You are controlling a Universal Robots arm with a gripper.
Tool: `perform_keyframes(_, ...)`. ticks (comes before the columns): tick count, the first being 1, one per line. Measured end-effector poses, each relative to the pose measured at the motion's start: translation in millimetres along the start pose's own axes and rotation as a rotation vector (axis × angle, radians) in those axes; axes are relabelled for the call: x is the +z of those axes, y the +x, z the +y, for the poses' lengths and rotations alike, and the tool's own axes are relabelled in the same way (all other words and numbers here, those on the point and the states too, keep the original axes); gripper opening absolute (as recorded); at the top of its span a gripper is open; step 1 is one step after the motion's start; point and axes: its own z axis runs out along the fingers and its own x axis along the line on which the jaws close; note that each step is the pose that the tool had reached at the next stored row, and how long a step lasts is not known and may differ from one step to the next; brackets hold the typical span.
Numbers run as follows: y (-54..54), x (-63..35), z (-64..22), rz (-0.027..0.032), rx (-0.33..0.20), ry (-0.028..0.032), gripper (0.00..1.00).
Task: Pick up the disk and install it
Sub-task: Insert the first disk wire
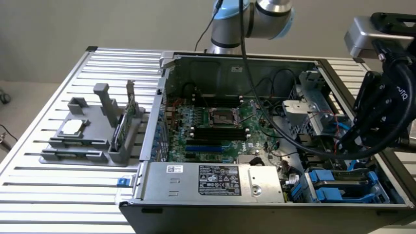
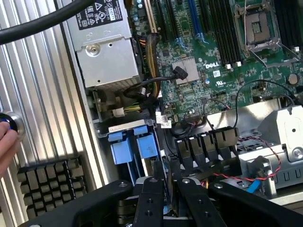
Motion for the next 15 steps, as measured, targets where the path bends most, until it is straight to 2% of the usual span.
perform_keyframes(15,0.0,0.9,0.0,-0.0086,0.235,0.0072,0.19)
